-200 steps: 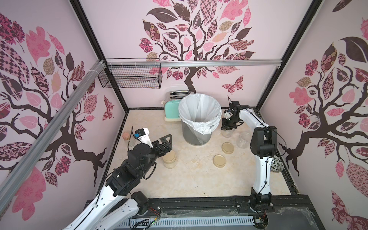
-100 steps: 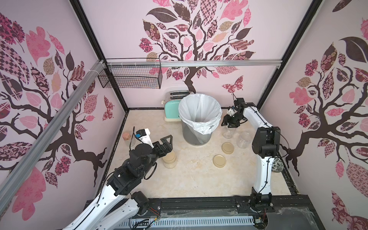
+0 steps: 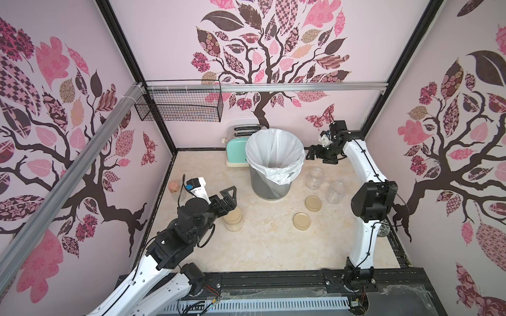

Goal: Empty moldy rice from jars
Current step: Pick up the jar from the center of the board.

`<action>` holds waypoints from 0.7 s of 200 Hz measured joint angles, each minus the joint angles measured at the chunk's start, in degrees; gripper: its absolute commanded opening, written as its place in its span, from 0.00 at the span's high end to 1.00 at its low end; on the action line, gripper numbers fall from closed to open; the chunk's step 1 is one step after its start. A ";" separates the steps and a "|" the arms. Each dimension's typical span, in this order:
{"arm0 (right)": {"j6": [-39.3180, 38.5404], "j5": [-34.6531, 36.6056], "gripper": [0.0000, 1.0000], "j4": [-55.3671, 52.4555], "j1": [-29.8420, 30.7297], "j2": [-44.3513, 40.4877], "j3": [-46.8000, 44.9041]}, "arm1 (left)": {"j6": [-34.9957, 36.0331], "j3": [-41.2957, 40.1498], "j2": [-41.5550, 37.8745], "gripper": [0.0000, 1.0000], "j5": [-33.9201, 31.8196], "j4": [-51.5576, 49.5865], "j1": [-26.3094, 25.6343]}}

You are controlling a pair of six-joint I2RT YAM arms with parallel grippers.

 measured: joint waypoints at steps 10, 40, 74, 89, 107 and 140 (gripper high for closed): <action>0.00 0.52 0.01 -0.07 0.22 -1.97 -0.02 | 0.00 0.00 -0.39 0.02 -0.31 -0.48 0.00; -0.15 4.15 0.00 1.38 4.02 -10.29 -4.04 | -0.33 -1.03 -2.60 0.02 -2.03 -2.54 0.00; 0.07 8.70 0.01 7.91 16.65 -26.51 -20.22 | -3.04 -5.18 -8.76 0.02 -5.31 -6.40 0.00; 0.63 9.03 0.00 11.17 22.16 -33.14 -27.47 | -4.28 -6.80 -12.15 0.02 -6.84 -8.28 0.02; 1.49 10.01 0.00 13.05 25.55 -39.15 -33.51 | -5.35 -8.17 -15.58 0.02 -8.13 -10.27 0.07; 3.23 10.75 0.00 14.93 26.12 -46.03 -38.58 | -6.54 -10.86 -18.47 0.02 -8.76 -13.35 0.11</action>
